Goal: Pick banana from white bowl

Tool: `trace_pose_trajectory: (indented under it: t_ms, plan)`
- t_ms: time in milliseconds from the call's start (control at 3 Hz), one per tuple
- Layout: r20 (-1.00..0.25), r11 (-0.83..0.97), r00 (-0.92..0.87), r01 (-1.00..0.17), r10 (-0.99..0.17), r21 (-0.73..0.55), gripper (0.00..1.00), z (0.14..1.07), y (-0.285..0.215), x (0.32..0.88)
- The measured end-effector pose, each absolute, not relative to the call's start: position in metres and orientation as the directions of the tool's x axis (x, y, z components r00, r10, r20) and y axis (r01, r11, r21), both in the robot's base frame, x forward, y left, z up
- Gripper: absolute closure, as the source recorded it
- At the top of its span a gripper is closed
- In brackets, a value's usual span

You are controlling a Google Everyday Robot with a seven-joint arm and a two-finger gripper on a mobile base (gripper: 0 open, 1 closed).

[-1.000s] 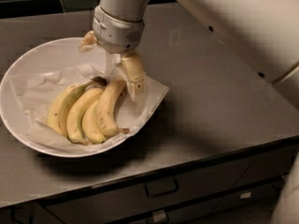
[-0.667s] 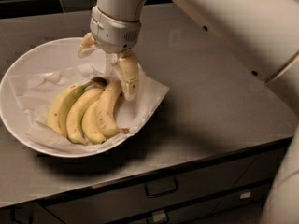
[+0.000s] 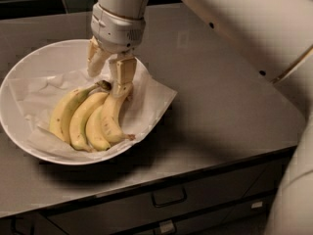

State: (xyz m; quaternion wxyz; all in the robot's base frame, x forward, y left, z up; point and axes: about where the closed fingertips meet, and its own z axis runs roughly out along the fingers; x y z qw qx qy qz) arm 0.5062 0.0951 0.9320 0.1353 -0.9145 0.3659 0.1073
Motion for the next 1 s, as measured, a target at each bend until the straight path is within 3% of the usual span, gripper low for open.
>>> trace_pose_trajectory:
  t_ms: [1000]
  plan:
    - [-0.375, -0.691, 0.674, -0.714, -0.636, -0.113, 0.42, 0.907, 0.091, 0.501]
